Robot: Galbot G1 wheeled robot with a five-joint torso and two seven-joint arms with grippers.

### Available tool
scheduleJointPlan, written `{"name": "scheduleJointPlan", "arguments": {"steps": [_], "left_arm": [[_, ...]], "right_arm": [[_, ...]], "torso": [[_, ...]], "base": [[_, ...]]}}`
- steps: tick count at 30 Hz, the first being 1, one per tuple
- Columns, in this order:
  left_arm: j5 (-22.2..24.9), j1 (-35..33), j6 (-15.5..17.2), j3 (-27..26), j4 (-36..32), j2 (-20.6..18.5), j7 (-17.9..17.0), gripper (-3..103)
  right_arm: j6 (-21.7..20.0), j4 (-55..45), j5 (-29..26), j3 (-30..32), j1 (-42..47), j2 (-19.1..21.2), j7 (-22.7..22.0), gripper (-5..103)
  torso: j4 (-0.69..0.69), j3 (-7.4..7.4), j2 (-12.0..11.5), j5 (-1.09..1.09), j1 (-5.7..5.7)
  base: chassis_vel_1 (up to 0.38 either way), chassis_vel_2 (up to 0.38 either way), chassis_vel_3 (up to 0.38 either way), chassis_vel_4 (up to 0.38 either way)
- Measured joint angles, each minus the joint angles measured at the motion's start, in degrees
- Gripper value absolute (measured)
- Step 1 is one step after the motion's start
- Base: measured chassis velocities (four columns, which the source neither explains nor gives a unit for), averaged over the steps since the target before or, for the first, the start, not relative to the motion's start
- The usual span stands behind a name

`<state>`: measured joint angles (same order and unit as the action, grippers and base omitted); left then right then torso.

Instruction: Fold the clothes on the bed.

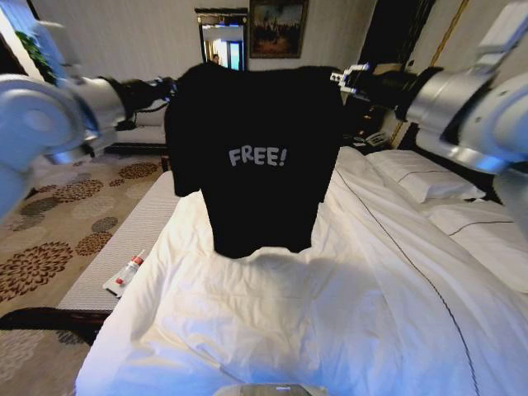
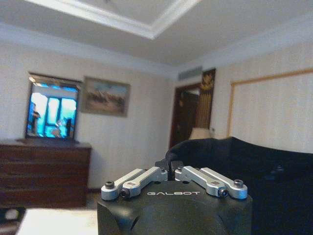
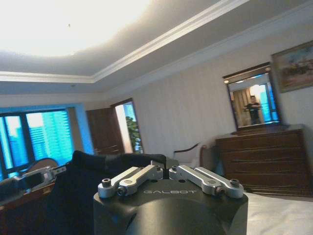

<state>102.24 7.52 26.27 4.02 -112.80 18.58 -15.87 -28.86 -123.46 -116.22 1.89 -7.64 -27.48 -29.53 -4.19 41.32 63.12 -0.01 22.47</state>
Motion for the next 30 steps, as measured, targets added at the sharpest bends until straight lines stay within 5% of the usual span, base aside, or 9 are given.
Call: {"name": "scheduleJointPlan", "arguments": {"steps": [5, 10, 17, 19, 30], "left_arm": [[1.8, -14.4, -2.0, -12.6, -7.6, -10.3, 1.2, 2], [4.8, -18.1, -4.1, -17.6, -13.2, -16.7, 1.2, 2], [9.5, -17.7, -4.1, -19.4, -16.1, -20.3, 0.9, 2], [11.6, -17.5, -4.0, -19.4, -17.9, -21.5, 0.6, 2], [16.0, -15.5, -2.4, -21.0, -19.8, -23.3, -1.2, 2]], "right_arm": [[0.0, -5.6, -5.4, 4.8, 3.1, 2.3, -1.2, 1], [-0.1, -9.6, -8.5, 12.3, 9.6, 4.7, -1.8, 1], [0.5, -14.2, -13.8, 26.1, 19.1, 13.9, 0.0, 1], [1.1, -15.4, -16.6, 27.9, 18.9, 16.1, -0.3, 1], [1.6, -18.6, -20.0, 28.9, 18.7, 17.8, -2.0, 1]], "torso": [[-0.01, 0.00, 0.0, 0.00, -0.01], [-0.01, -0.01, 0.0, 0.04, -0.01], [-0.11, -0.01, 0.0, 0.00, -0.02], [-0.01, -0.01, 0.0, 0.01, -0.02], [-0.01, 0.01, 0.0, 0.01, 0.02]], "base": [[0.000, 0.000, 0.000, 0.000], [0.000, 0.000, 0.000, 0.000], [0.000, 0.000, 0.000, 0.000], [0.000, 0.000, 0.000, 0.000], [0.000, 0.000, 0.000, 0.000]]}}
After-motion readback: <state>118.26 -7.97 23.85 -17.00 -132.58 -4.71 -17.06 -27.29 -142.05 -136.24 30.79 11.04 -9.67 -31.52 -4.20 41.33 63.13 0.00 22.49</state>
